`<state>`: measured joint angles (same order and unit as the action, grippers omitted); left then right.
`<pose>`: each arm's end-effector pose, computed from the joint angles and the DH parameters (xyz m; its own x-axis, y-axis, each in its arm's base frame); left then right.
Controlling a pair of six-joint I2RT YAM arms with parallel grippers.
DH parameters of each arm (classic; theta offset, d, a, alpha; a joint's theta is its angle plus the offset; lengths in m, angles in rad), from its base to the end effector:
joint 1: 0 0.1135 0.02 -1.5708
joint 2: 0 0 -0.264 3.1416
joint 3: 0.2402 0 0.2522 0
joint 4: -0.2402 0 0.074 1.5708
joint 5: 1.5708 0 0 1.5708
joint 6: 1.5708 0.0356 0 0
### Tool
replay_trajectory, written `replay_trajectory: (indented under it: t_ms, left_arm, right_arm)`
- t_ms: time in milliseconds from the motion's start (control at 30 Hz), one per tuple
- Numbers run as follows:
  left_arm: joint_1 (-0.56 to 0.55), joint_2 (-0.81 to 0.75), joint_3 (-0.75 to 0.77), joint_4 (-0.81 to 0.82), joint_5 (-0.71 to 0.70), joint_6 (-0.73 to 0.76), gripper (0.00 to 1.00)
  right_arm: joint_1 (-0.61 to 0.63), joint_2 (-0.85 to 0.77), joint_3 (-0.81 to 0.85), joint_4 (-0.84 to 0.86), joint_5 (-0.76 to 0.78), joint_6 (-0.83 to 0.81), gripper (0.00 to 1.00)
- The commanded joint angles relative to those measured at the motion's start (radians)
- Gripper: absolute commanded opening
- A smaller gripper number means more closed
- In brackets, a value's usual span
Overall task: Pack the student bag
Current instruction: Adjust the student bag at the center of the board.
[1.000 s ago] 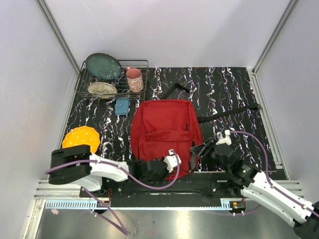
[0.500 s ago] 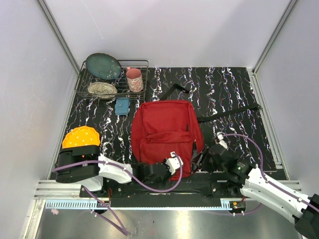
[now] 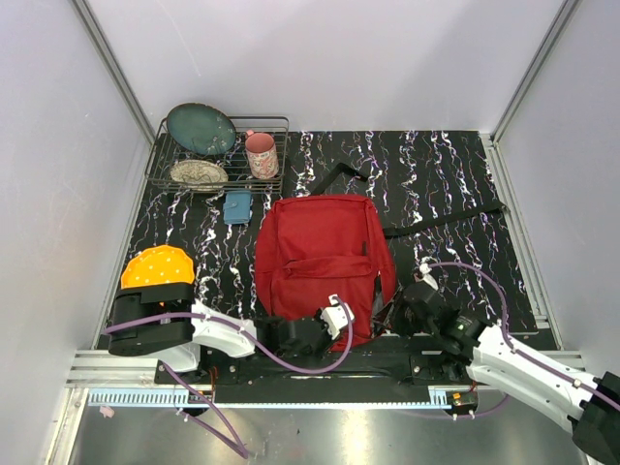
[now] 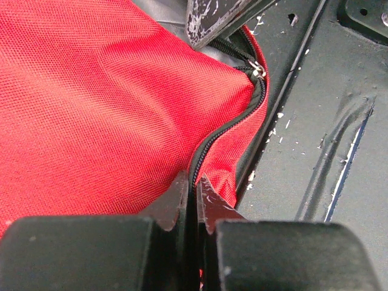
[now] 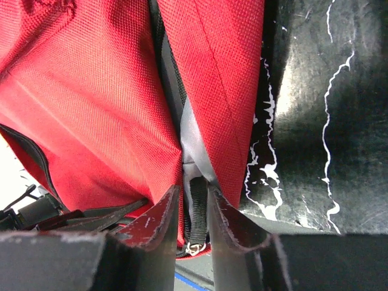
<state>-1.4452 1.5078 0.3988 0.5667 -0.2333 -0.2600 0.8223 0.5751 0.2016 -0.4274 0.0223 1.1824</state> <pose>0.0406 -0.2562 0.1283 -0.3042 0.4130 -0.8584 0.8922 0.4393 -0.1049 0.0855 0.0908 0.1449 -0.8532 0.4410 -0.2784 0.1788 0.7489 0.6382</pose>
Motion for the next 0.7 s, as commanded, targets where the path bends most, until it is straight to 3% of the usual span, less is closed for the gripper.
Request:
replay_trajectory:
  t_ms: [0,233,400,667]
  left_arm:
    - [-0.014,0.02,-0.008,-0.018,0.02,-0.024,0.0]
    - [-0.014,0.009,-0.02,-0.01,0.008,-0.031,0.0]
    - [-0.014,0.008,-0.021,-0.011,0.002,-0.035,0.0]
    - [-0.012,0.006,-0.029,-0.019,-0.018,-0.048,0.0]
  right_arm:
    - [-0.003,0.051,-0.008,0.106,-0.016,0.005,0.3]
    - [-0.003,0.12,-0.011,0.136,-0.019,0.01,0.26]
    - [-0.003,0.1,0.005,0.076,0.004,0.002,0.01]
    - [-0.003,-0.113,0.028,-0.052,0.088,-0.004,0.0]
